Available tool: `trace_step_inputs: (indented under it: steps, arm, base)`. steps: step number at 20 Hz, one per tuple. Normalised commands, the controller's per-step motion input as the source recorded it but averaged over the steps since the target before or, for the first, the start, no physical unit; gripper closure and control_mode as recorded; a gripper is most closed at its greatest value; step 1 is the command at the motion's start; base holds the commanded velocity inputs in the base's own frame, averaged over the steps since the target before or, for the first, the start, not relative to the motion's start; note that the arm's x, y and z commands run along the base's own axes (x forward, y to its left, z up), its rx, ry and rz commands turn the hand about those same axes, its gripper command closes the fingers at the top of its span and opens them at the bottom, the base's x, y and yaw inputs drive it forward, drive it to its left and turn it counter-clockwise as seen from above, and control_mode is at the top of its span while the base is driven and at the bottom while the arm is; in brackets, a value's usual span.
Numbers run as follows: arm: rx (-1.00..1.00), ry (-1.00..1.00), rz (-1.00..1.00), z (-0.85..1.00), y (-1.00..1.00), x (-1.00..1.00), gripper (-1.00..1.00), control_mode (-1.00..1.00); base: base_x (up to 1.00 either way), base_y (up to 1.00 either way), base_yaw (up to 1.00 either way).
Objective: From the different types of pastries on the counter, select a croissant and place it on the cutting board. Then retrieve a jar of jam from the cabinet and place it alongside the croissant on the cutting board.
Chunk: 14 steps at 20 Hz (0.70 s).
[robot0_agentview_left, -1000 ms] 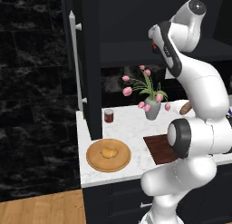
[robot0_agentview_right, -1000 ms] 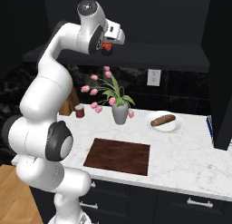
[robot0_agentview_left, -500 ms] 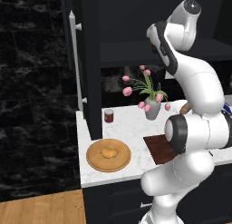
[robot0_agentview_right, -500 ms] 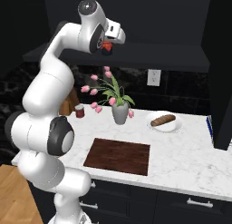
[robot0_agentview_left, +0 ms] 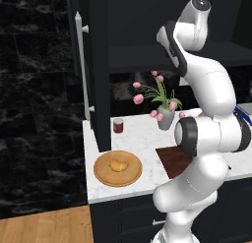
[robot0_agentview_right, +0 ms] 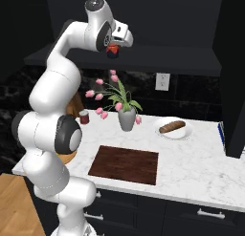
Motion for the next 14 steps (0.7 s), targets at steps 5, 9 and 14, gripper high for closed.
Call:
trace_step_inputs:
  steps: [5,9,14]
  arm:
    - [-0.02,0.04,-0.02,-0.12,0.07,0.12,-1.00,-1.00]
    - [-0.02,0.00,-0.02,-0.13,0.04,0.00,-1.00,-1.00]
    - [-0.01,0.01,-0.06,-0.09,0.00,0.00,-1.00,-1.00]
  base:
    - [0.00,0.00,0.00]
    - [0.00,0.00,0.00]
    - [0.00,0.00,0.00]
